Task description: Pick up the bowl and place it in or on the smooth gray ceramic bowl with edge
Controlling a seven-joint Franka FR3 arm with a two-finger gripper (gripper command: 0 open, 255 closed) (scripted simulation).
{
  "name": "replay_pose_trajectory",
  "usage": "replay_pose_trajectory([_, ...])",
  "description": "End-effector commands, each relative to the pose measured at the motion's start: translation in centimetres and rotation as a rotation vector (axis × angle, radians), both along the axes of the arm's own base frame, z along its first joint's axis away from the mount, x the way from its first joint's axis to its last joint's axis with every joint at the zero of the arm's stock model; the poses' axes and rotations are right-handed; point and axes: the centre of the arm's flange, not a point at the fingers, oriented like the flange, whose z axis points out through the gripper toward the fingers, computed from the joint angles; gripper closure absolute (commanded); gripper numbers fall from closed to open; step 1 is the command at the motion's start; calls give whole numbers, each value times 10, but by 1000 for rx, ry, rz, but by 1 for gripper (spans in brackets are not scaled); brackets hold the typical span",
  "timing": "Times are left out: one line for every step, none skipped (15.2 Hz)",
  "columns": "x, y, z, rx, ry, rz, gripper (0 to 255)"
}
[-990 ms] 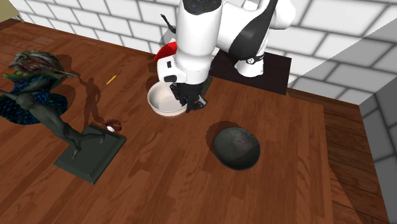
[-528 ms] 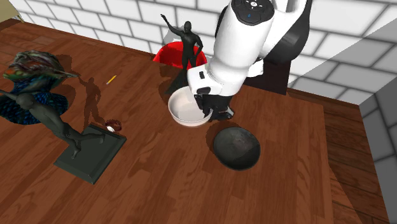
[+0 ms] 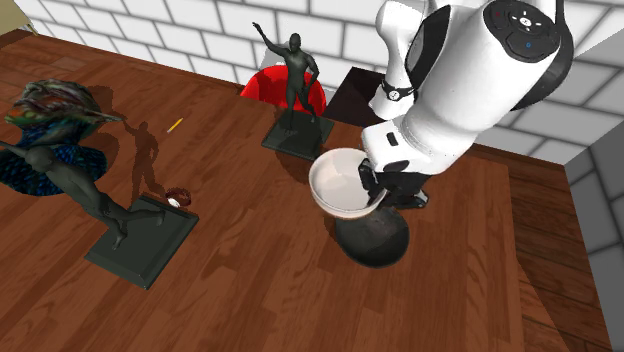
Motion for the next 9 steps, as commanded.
replay_pose_trajectory([3,27,0,0,0,-1,255])
replay_pose_trajectory([4,41,1,0,0,-1,255])
replay_pose_trajectory([4,54,1,0,0,-1,255])
replay_pose_trajectory([5,67,2,0,0,-1,255])
replay_pose_trajectory([6,80,3,0,0,-1,255])
replay_pose_trajectory([6,88,3,0,0,-1,255])
replay_pose_trajectory([6,88,-2,0,0,-1,255])
replay_pose_trajectory([6,88,-8,0,0,-1,255])
replay_pose_trajectory([6,88,-13,0,0,-1,255])
